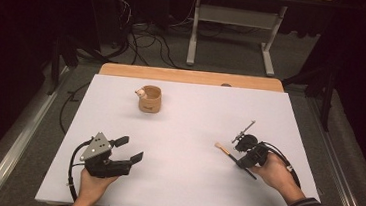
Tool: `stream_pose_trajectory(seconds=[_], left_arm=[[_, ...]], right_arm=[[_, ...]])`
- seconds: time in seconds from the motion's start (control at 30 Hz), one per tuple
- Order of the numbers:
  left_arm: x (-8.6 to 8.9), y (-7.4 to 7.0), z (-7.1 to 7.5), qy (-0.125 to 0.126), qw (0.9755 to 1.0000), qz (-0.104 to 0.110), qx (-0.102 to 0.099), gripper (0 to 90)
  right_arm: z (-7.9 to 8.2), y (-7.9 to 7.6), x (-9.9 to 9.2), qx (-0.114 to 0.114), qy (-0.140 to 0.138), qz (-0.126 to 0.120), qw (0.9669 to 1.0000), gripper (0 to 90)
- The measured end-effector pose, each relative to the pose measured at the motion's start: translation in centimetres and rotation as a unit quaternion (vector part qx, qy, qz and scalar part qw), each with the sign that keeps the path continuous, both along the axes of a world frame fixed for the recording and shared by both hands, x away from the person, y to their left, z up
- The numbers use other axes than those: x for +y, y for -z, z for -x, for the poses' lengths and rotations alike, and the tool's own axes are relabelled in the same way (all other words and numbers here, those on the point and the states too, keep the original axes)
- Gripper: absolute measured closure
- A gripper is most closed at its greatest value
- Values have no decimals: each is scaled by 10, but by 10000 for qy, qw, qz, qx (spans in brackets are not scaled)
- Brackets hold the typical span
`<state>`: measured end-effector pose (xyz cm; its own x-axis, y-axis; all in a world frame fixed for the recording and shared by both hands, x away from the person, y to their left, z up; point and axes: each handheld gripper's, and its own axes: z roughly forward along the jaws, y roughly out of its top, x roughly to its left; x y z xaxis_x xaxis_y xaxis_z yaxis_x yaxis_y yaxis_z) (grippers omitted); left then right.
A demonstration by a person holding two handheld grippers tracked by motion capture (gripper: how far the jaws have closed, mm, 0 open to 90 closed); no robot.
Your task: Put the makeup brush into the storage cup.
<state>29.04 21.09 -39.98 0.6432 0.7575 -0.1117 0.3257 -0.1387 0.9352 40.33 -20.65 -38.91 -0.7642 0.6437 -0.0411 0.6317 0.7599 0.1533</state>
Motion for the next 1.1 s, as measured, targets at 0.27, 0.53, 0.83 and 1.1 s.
stream_pose_trajectory(seconds=[0.27, 0.53, 0.83, 1.1], left_arm=[[0, 0, 0, 3, 10000, 6, 9, 261], [0, 0, -1, 3, 10000, 0, 14, 261], [0, 0, 0, -5, 10000, 3, 13, 260], [0, 0, -1, 7, 10000, -2, 28, 260]], right_arm=[[1, -1, 1, -27, -14, 35, 10000, 858], [3, 0, -1, -136, -81, -52, 9999, 859], [5, -2, -2, -206, -105, -101, 9997, 859], [10, -6, -7, -331, -56, -358, 9988, 859]])
